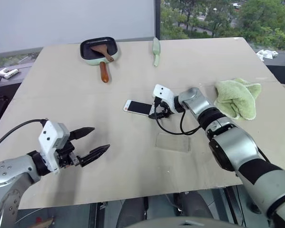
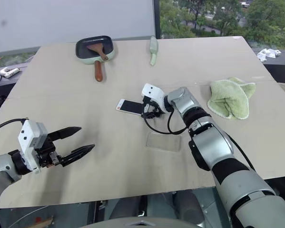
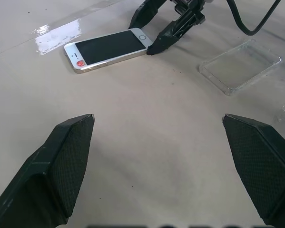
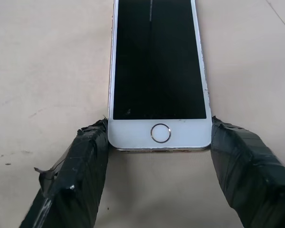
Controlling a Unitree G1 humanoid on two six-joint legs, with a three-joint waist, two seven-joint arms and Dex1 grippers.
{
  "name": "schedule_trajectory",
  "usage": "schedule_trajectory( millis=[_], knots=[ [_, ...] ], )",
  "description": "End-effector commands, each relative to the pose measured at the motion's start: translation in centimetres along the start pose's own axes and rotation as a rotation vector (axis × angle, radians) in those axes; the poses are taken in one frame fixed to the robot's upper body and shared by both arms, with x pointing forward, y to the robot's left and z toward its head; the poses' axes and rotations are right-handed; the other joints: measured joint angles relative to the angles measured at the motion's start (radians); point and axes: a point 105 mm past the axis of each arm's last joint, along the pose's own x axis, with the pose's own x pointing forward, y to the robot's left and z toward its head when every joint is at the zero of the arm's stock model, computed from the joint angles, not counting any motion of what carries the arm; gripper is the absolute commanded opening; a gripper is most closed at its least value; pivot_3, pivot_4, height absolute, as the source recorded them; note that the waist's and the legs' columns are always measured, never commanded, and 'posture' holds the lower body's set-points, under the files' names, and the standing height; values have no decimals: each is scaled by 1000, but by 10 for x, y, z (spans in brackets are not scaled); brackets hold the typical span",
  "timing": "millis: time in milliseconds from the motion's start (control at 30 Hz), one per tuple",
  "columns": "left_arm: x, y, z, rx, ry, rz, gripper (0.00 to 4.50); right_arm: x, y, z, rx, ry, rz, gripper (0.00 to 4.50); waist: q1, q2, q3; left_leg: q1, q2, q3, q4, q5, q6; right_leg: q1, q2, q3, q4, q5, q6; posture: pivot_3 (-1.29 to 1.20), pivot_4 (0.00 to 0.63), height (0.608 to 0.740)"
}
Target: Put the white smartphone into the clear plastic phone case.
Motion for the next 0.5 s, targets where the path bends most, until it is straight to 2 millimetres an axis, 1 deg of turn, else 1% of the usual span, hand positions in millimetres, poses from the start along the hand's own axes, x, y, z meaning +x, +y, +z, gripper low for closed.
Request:
schedule_trajectory(
  millis=[33, 167, 333, 367, 433, 500],
  knots=[
    [-1, -1, 5, 29, -3, -3, 4500, 6, 5, -9, 25, 15, -2, 2806, 0, 0, 0, 0, 0, 0, 0, 0, 0, 0, 0, 0, 0, 0, 0, 0, 150, 740],
    [-1, -1, 5, 29, -4, -5, 4500, -1, 2, -7, 12, -7, 14, 2806, 0, 0, 0, 0, 0, 0, 0, 0, 0, 0, 0, 0, 0, 0, 0, 0, 150, 740],
    [1, -2, 5, 28, -6, -11, 4500, -19, -7, -12, 10, -13, 9, 2806, 6, 1, 0, -4, 0, 0, -1, 0, 0, -3, -1, 0, -2, 0, 0, 0, 150, 740],
    [2, -3, 5, 27, -6, -13, 4500, -25, -10, -16, 7, -4, 1, 2806, 12, 1, 1, -5, 0, 0, -1, 0, 0, -4, -1, 0, -2, 0, 0, 0, 150, 740],
    [3, -3, 4, 26, -8, -17, 4500, -43, -19, -33, -8, 35, -27, 2806, 20, 1, 1, -9, -1, -1, -1, 0, 0, -6, -2, 0, -2, 0, 0, 0, 150, 740],
    [4, -3, 4, 25, -9, -21, 4500, -58, -25, -44, -9, 56, -48, 2806, 39, 2, 1, -14, -2, -4, 0, 0, 0, -10, -3, -2, -4, 0, 1, 0, 150, 740]
  ],
)
